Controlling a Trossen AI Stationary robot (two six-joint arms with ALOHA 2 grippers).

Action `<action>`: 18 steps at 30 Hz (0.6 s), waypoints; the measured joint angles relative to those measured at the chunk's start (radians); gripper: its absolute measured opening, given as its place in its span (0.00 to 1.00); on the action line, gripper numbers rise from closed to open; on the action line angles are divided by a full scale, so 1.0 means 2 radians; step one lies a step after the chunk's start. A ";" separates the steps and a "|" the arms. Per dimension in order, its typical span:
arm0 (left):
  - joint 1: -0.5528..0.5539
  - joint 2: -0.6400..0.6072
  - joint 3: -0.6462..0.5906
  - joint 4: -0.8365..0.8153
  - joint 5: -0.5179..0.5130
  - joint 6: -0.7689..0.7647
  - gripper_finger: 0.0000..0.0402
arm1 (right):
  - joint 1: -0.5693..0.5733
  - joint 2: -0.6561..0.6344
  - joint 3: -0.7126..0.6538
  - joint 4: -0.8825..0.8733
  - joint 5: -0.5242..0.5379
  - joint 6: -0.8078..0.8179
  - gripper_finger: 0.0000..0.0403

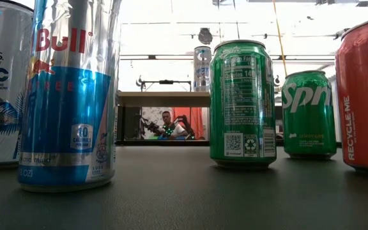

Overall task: Place canned beverage on shelf
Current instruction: Put the top center orange soda can on the shelf

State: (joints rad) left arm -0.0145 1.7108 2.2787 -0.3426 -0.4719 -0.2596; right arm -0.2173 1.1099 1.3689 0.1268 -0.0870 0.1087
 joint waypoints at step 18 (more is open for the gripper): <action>0.048 0.002 0.000 -0.049 0.144 -0.006 1.00 | 0.005 0.008 0.000 -0.006 0.043 0.022 0.71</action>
State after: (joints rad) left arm 0.0812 1.7141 2.2787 -0.4414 -0.1834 -0.2724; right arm -0.2073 1.1267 1.3689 0.1147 -0.0002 0.1524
